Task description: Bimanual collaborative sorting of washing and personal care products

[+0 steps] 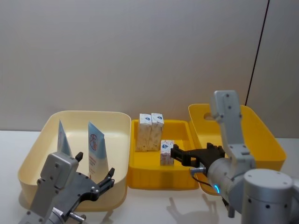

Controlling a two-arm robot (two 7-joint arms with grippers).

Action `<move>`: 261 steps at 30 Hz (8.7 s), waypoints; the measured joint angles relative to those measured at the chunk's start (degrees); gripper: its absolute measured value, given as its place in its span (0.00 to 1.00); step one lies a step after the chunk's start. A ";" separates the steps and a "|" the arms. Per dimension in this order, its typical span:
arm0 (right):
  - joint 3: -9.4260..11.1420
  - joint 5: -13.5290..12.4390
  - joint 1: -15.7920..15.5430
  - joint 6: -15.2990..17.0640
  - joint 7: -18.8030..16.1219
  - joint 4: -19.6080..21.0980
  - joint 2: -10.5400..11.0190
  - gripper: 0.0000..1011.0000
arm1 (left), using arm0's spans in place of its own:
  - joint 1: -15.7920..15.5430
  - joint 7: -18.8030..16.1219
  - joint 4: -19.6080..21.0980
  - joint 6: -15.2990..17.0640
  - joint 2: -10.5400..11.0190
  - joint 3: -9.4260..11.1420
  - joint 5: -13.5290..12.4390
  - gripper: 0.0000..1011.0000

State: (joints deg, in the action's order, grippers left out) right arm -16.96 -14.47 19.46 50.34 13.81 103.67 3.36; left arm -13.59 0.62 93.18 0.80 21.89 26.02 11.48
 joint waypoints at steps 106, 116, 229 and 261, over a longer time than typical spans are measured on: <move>-3.05 4.26 18.53 -3.01 -0.32 -36.04 -9.51 0.40 | 0.00 0.00 0.00 0.00 0.00 0.00 0.00 0.99; -3.03 4.28 18.47 -3.81 -0.75 -35.72 -9.38 0.40 | 0.00 0.00 0.00 0.00 0.00 0.00 0.00 0.99; 12.91 3.37 23.63 -2.99 -8.56 -28.29 3.12 0.99 | -0.25 -0.81 1.19 1.46 -0.26 -0.88 -1.05 0.99; 12.98 3.38 23.63 -2.93 -8.56 -28.26 3.16 0.99 | 3.28 -6.39 2.54 1.02 -2.45 -7.22 -0.63 0.99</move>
State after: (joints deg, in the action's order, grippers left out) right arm -3.98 -11.08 43.08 47.41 5.25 75.41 6.51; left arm -10.31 -5.76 95.71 1.82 19.45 18.80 10.85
